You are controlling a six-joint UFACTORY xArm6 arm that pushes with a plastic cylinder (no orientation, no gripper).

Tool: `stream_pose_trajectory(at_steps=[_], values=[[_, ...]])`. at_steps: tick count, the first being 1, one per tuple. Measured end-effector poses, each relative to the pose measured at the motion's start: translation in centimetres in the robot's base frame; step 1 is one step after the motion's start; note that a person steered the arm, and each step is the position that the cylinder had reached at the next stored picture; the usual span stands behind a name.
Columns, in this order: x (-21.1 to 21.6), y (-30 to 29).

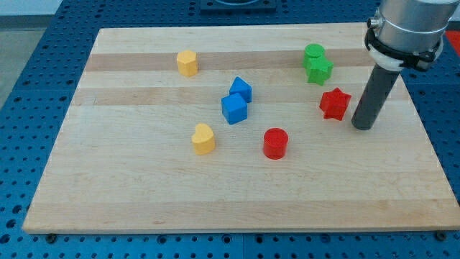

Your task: Push the red star to the bottom left of the green star

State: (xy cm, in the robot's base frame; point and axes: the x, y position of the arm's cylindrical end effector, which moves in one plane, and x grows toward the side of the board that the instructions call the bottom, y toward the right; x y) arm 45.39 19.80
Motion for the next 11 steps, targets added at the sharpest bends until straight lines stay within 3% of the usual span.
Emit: stream_pose_trajectory(at_steps=[11], values=[[-3.3,-7.7]])
